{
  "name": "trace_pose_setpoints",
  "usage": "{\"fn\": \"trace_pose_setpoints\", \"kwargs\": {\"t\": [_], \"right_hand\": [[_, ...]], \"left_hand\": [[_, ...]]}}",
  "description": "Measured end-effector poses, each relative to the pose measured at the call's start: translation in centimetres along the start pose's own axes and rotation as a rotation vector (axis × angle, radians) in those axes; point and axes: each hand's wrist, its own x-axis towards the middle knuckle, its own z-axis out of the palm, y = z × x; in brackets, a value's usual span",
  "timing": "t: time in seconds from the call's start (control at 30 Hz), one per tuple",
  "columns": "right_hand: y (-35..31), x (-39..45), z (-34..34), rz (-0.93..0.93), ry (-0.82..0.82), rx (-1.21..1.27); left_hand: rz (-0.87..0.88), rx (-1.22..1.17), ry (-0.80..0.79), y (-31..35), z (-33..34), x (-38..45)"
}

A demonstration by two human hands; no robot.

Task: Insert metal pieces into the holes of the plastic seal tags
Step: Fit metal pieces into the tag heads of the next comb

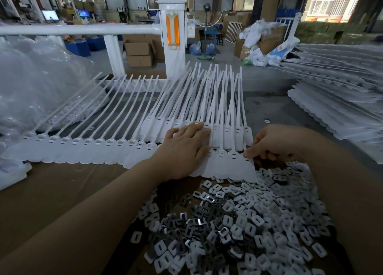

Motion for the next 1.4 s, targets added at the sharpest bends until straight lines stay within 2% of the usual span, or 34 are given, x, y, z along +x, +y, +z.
{"fn": "trace_pose_setpoints", "kwargs": {"t": [0.2, 0.4, 0.6, 0.77, 0.97, 1.07, 1.3, 1.4], "right_hand": [[0.1, 0.2, 0.2, 0.033, 0.076, 0.101], [0.1, 0.4, 0.5, 0.038, 0.059, 0.194], [-0.1, -0.4, 0.2, -0.056, -0.075, 0.313], [-0.1, -0.8, 0.1, -0.115, -0.154, 0.3], [-0.1, -1.3, -0.2, -0.079, -0.278, 0.187], [0.0, -1.6, -0.8, -0.166, -0.344, 0.197], [0.6, -1.4, -0.9, -0.384, -0.287, 0.332], [0.5, -1.4, -1.0, -0.481, -0.254, 0.39]], "left_hand": [[-0.006, -0.029, 0.086, 0.6, -0.5, -0.3], [0.001, 0.0, 0.137, 0.8, -0.6, -0.4], [0.042, 0.025, 0.188, 1.0, -0.7, -0.6], [0.064, 0.052, 0.2, 1.0, -0.8, -0.7], [0.11, 0.064, 0.233, 1.0, -1.0, -0.6], [0.11, 0.061, 0.267, 1.0, -1.2, -0.7], [0.136, -0.026, 0.366, 1.1, -1.7, -0.8], [0.19, 0.033, 0.393, 0.9, -2.4, -0.8]]}}
